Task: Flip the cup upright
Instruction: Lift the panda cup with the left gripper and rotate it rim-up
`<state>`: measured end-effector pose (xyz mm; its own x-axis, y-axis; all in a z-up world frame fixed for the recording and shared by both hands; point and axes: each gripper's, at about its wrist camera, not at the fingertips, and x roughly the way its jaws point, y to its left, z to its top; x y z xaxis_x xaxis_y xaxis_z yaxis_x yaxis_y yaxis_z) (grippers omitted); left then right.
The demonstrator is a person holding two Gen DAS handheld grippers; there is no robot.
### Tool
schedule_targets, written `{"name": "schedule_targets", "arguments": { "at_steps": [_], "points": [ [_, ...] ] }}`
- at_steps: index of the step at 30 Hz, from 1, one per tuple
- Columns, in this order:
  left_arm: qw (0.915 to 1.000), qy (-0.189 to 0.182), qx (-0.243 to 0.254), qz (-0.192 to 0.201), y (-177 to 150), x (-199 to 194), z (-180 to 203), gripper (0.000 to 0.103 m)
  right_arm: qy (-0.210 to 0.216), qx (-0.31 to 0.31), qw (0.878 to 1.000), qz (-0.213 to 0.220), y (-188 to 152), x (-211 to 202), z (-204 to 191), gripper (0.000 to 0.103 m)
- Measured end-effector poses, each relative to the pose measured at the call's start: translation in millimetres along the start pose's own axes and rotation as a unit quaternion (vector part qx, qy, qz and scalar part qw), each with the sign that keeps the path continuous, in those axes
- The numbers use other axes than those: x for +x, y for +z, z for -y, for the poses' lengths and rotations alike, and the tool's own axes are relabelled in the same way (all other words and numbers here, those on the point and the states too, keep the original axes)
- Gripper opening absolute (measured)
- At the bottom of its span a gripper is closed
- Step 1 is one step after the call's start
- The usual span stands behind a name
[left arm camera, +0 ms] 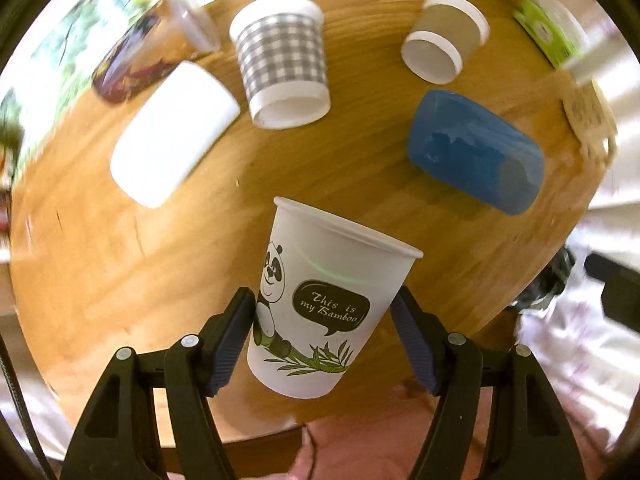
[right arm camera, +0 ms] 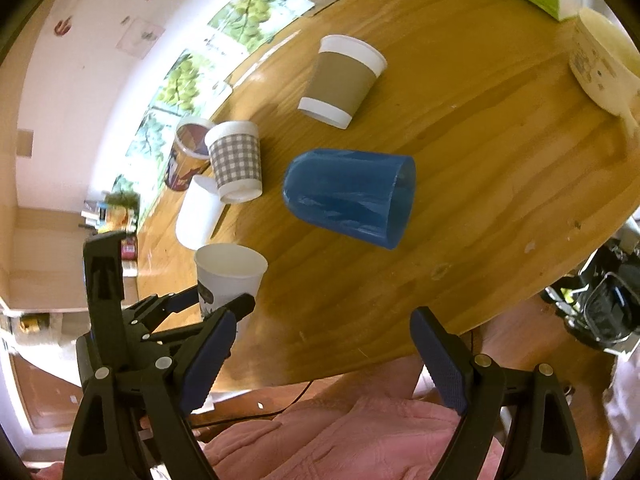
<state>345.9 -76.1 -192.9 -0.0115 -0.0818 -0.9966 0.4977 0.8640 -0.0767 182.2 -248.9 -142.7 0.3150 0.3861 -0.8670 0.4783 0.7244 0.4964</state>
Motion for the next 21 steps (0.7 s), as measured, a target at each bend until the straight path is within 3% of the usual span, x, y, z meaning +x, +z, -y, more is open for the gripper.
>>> {"name": "schedule_targets", "arguments": {
  "at_steps": [10, 21],
  "points": [
    [0.9923, -0.032, -0.119, 0.011, -16, 7, -29, 0.073, -0.004, -0.047, 0.999, -0.022, -6, -4, -1, 0.089],
    [0.9699, -0.079, -0.230, 0.016, -38, 17, -61, 0.074, -0.012, -0.084, 0.995, -0.048, -12, -2, -2, 0.089]
  ]
}}
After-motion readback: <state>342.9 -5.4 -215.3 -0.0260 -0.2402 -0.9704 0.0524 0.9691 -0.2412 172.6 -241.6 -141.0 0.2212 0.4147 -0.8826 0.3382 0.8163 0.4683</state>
